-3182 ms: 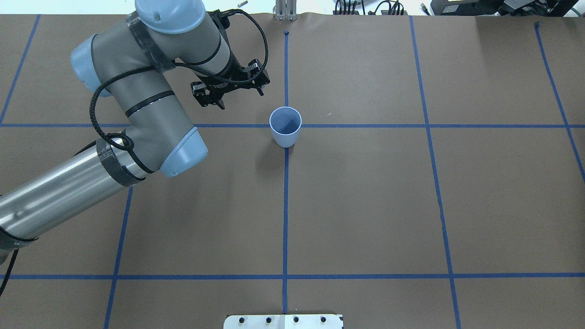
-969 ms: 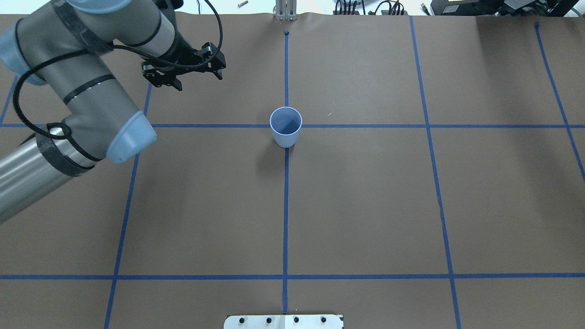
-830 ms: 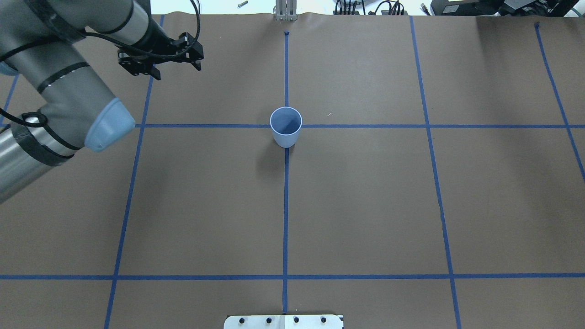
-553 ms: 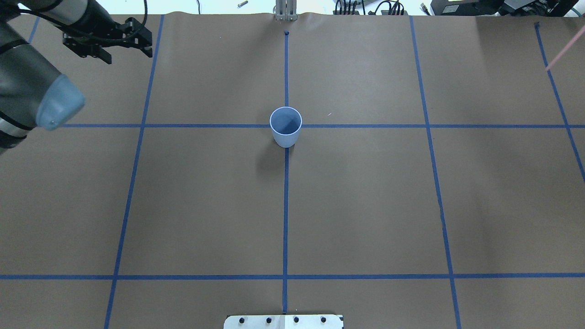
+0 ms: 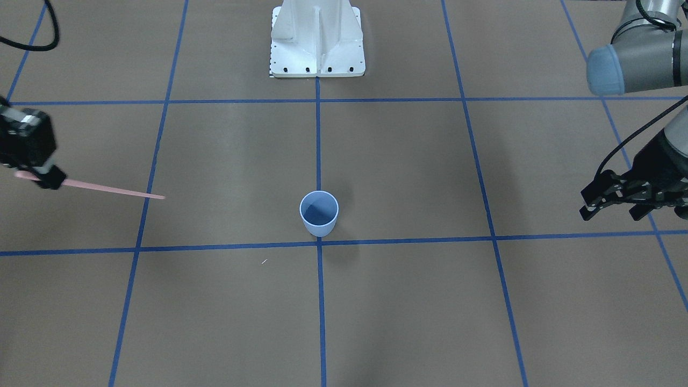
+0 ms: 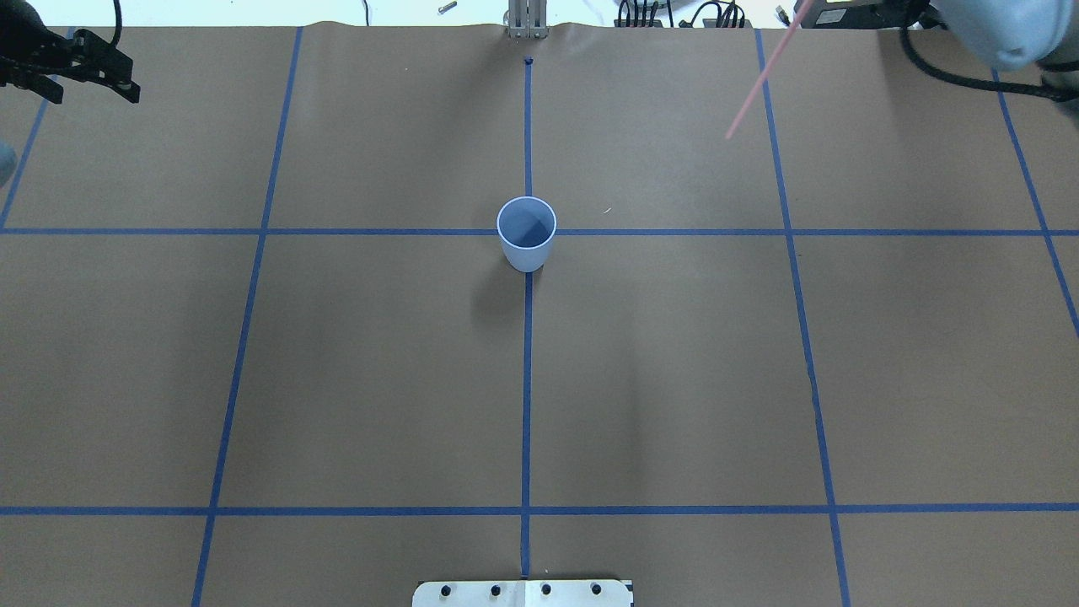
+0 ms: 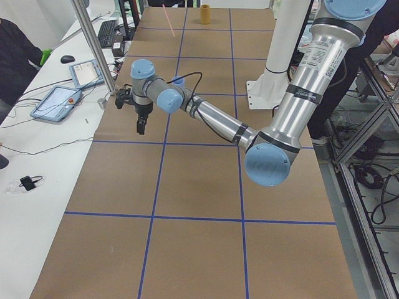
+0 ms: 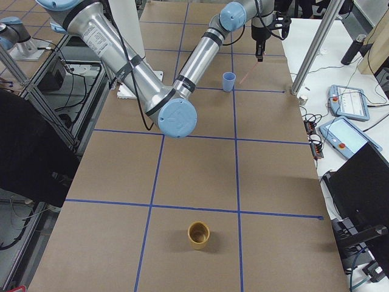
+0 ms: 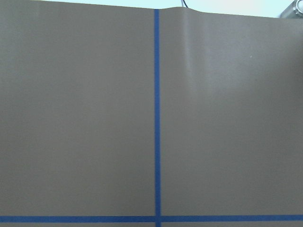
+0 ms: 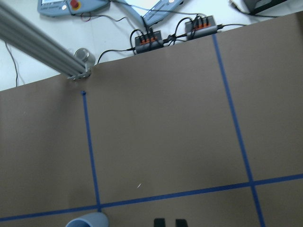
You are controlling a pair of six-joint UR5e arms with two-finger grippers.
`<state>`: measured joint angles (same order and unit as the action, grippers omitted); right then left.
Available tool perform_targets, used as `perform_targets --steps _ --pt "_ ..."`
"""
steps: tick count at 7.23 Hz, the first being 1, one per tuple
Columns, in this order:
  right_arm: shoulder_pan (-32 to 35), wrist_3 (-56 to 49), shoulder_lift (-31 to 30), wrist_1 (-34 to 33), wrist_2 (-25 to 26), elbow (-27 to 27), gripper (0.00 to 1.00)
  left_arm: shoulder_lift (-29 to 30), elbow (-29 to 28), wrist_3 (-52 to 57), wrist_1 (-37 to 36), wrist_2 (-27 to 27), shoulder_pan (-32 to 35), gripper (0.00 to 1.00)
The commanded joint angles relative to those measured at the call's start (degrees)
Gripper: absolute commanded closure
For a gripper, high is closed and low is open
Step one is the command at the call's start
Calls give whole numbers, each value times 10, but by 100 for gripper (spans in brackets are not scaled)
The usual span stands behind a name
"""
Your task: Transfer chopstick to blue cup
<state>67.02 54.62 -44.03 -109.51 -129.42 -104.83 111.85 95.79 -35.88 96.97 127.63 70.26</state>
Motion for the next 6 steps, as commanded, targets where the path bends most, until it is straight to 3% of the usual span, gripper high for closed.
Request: perform_targets --steps 1,2,3,6 --pt "-119 74 40 39 89 22 100 -17 -8 26 6 1 6 2" --pt "-135 102 59 118 101 82 100 -17 -14 26 7 1 8 2" --pt "-146 108 84 127 105 117 100 -17 -20 26 8 1 8 2" --pt "-166 117 94 127 118 125 100 -17 -27 26 8 1 8 2"
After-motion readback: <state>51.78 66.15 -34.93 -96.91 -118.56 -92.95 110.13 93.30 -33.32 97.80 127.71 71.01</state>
